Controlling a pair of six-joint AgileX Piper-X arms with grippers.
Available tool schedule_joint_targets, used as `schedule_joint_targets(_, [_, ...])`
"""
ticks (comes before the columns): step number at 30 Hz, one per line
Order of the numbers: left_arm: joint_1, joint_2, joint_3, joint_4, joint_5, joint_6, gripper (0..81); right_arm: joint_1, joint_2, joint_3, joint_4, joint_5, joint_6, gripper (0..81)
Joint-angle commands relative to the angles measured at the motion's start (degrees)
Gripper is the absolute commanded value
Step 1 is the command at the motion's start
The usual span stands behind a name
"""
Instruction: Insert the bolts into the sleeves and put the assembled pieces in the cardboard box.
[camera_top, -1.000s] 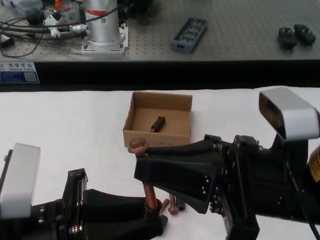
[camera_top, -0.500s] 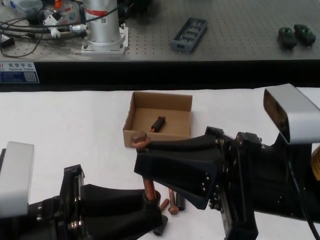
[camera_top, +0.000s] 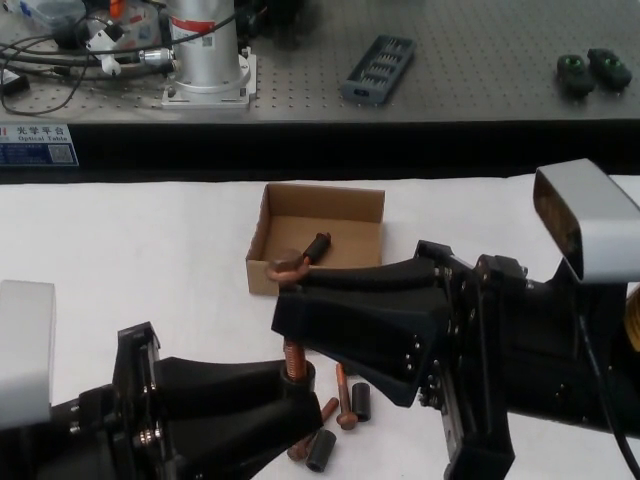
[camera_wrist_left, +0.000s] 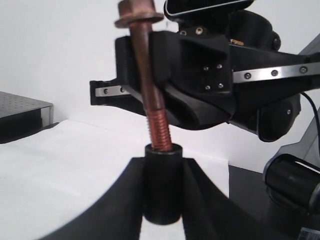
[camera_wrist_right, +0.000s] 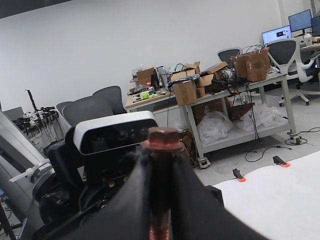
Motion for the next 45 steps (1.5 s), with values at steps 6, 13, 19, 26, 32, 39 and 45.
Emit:
schedule_joint_targets(6, [0.4,-0.5,-1.2,-4.1,-6.2,-0.7,4.2,0.4,0.2,0.4,5.7,-6.1,-0.8,3.7])
schedule_joint_targets(13, [0.4,-0.5,-1.2,-4.1,-7.4,-0.7,4.2,0.4,-3.7,0.4,17.3,-5.9,-9.5,3.7])
schedule_joint_targets(19, [0.4,-0.5,-1.2,-4.0,-8.3,-0.7,4.2,0.4,-8.1,0.4,24.5,-5.7,-11.5,7.1])
schedule_joint_targets(26, [0.4,-0.5,-1.2,-3.9,-8.3,-0.7,4.2,0.4,-9.0,0.4,24.5,1.9,-10.5,36.9])
schedule_joint_targets(32, [0.4,-0.5,-1.2,-2.1,-12.5,-0.8,4.2,0.4,-9.2,0.4,24.6,2.0,-9.6,30.5])
schedule_joint_targets(39, [0.6,-0.5,-7.3,15.3,-16.2,-1.2,4.2,0.4,-14.5,0.4,38.4,9.1,-12.3,11.2])
schedule_joint_targets(45, [2.3,0.9,-20.0,40.4,-17.7,0.8,4.2,0.4,-24.4,0.4,56.3,21.9,-21.0,3.7])
